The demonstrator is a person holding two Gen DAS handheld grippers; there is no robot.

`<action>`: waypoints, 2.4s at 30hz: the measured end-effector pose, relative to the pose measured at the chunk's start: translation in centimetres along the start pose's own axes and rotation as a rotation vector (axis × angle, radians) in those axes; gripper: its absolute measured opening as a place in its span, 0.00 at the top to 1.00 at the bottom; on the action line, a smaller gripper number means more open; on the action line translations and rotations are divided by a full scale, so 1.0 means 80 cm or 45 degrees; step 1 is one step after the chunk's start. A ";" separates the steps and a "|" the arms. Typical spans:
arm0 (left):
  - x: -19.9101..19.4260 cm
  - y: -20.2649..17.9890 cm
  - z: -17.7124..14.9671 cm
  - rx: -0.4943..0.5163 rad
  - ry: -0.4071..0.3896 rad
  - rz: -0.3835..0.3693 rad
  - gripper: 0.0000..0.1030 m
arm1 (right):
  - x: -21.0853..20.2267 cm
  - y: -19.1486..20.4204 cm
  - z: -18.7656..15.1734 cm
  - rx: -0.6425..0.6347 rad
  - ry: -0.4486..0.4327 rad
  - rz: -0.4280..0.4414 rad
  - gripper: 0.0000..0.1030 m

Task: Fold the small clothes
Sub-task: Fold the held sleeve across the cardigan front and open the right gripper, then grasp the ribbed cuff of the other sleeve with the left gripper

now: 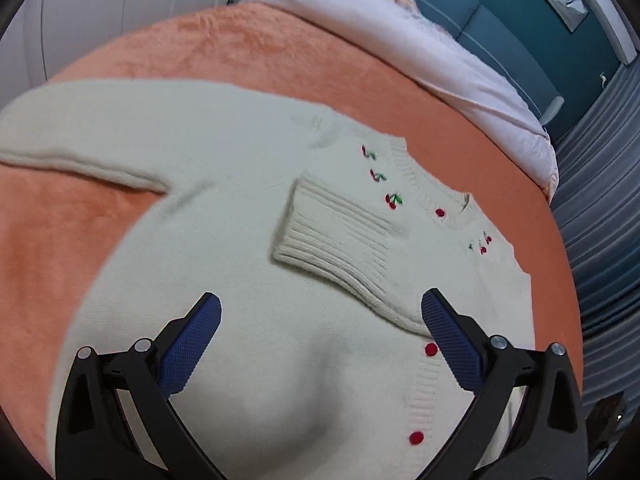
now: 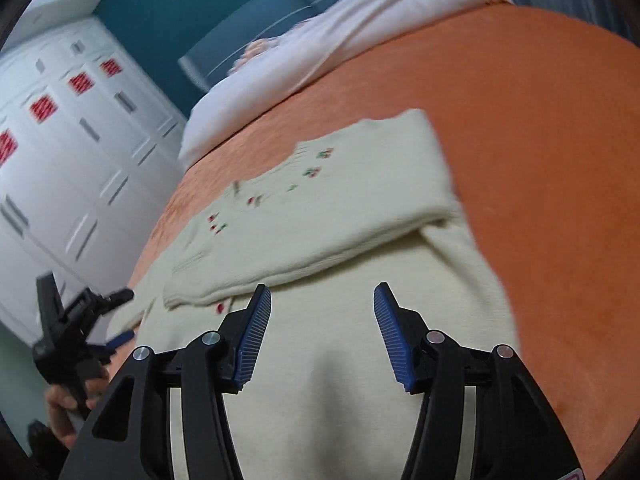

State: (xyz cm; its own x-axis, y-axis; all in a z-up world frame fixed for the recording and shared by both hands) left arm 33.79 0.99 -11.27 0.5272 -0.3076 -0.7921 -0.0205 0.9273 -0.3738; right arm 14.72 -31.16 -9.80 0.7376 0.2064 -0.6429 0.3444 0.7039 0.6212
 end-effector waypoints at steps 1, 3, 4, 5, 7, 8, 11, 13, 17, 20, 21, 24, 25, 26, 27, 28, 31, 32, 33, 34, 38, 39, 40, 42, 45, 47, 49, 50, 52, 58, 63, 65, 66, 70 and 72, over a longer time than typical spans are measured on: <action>0.019 0.002 -0.003 -0.058 0.046 -0.005 0.05 | 0.001 -0.015 0.011 0.064 -0.002 0.000 0.47; 0.037 0.006 -0.003 -0.164 0.058 -0.024 0.13 | 0.007 -0.036 0.029 0.167 -0.013 0.007 0.47; 0.039 0.007 0.002 -0.174 0.035 -0.004 0.17 | 0.011 -0.041 0.034 0.197 -0.016 0.014 0.47; 0.040 0.003 0.008 -0.162 0.018 -0.018 0.34 | 0.019 -0.044 0.039 0.221 -0.017 0.018 0.47; 0.048 -0.012 0.020 -0.152 0.045 -0.119 0.66 | 0.032 -0.039 0.038 0.234 -0.012 0.034 0.47; 0.050 -0.016 0.027 -0.150 0.046 -0.130 0.80 | 0.041 -0.034 0.040 0.235 -0.011 0.032 0.47; 0.037 -0.042 0.065 -0.062 -0.042 -0.171 0.89 | 0.067 -0.012 0.059 0.171 -0.038 -0.025 0.90; 0.006 -0.066 0.095 0.005 -0.156 -0.231 0.89 | 0.049 0.000 0.079 0.167 -0.124 0.034 0.91; -0.024 -0.083 0.110 0.122 -0.275 -0.266 0.89 | -0.011 0.031 0.098 0.010 -0.334 0.074 0.92; 0.053 -0.044 0.065 0.111 -0.060 -0.110 0.89 | 0.050 -0.018 0.065 -0.026 -0.139 -0.114 0.92; 0.077 -0.028 0.048 0.085 0.018 -0.063 0.89 | 0.078 -0.043 0.045 0.007 -0.028 -0.184 0.92; 0.076 -0.011 0.027 0.050 -0.020 -0.081 0.88 | 0.059 -0.033 0.052 0.022 -0.102 -0.116 0.92; 0.074 -0.010 0.027 0.033 -0.018 -0.089 0.88 | 0.052 -0.027 0.055 0.014 -0.119 -0.102 0.92; 0.074 -0.010 0.027 0.017 -0.017 -0.096 0.88 | 0.046 -0.021 0.056 -0.004 -0.133 -0.105 0.92; 0.075 -0.009 0.028 0.008 -0.016 -0.099 0.88 | 0.043 -0.016 0.056 -0.026 -0.140 -0.118 0.92; 0.075 -0.008 0.028 0.002 -0.015 -0.098 0.88 | 0.041 -0.009 0.056 -0.048 -0.144 -0.134 0.91; 0.077 -0.008 0.028 0.020 -0.029 -0.082 0.86 | 0.043 -0.002 0.044 -0.102 -0.145 -0.211 0.88; 0.077 -0.009 0.027 0.034 -0.039 -0.077 0.86 | 0.049 -0.007 0.039 -0.126 -0.133 -0.259 0.88; 0.078 -0.009 0.025 0.047 -0.050 -0.074 0.86 | 0.050 -0.012 0.036 -0.141 -0.120 -0.308 0.88; 0.078 -0.008 0.023 0.059 -0.062 -0.074 0.86 | 0.048 -0.014 0.034 -0.142 -0.120 -0.333 0.87; 0.078 -0.006 0.019 0.084 -0.100 -0.071 0.85 | 0.008 0.012 0.049 -0.175 -0.228 -0.251 0.87; 0.078 -0.005 0.020 0.081 -0.104 -0.070 0.85 | 0.008 0.022 0.054 -0.232 -0.231 -0.260 0.87; 0.078 -0.005 0.020 0.080 -0.109 -0.069 0.85 | 0.019 0.027 0.057 -0.282 -0.214 -0.291 0.87; 0.077 -0.005 0.021 0.078 -0.110 -0.070 0.85 | 0.059 0.007 0.055 -0.320 -0.114 -0.412 0.89; 0.065 0.000 0.020 0.055 -0.089 -0.082 0.84 | 0.075 -0.026 0.039 -0.314 -0.051 -0.468 0.98; 0.037 0.016 0.022 0.018 -0.130 -0.101 0.73 | 0.047 -0.009 0.036 -0.308 -0.082 -0.448 0.93; 0.002 0.052 0.025 -0.055 -0.192 -0.094 0.58 | 0.011 0.014 0.016 -0.310 -0.126 -0.370 0.90; -0.016 0.078 0.026 -0.110 -0.219 -0.078 0.49 | -0.003 0.022 0.001 -0.325 -0.127 -0.339 0.89; -0.047 0.142 0.028 -0.250 -0.251 -0.022 0.37 | -0.026 0.037 -0.041 -0.384 -0.111 -0.314 0.89; -0.129 0.367 0.039 -0.700 -0.377 0.208 0.31 | -0.053 0.058 -0.169 -0.470 0.051 -0.275 0.78; -0.157 0.479 0.064 -0.947 -0.478 0.267 0.34 | -0.065 0.078 -0.221 -0.445 0.162 -0.241 0.65; -0.153 0.494 0.079 -0.975 -0.483 0.265 0.53 | -0.066 0.086 -0.229 -0.438 0.177 -0.233 0.60; -0.149 0.497 0.087 -0.977 -0.470 0.246 0.74 | -0.066 0.091 -0.232 -0.446 0.182 -0.238 0.60; -0.163 0.476 0.133 -0.894 -0.491 0.242 0.89 | -0.068 0.104 -0.237 -0.470 0.183 -0.245 0.58; -0.191 0.424 0.164 -0.761 -0.573 0.192 0.90 | -0.072 0.107 -0.237 -0.468 0.173 -0.237 0.58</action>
State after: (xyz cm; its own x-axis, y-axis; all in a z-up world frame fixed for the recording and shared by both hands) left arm 36.20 39.97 -5.51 0.7751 0.0484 -0.6300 -0.5083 0.6400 -0.5763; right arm 2.46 -13.43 -9.28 0.5911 0.1235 -0.7971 0.2161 0.9278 0.3040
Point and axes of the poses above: each gripper's, at about its wrist camera, not at the fingertips, and x roughly the way its jaws point, y to its left, z to its top, the point moved 8 cm from there along x, roughly the way its jaws point, and after that the axes turned 6 degrees about x, right-handed, at the moved point
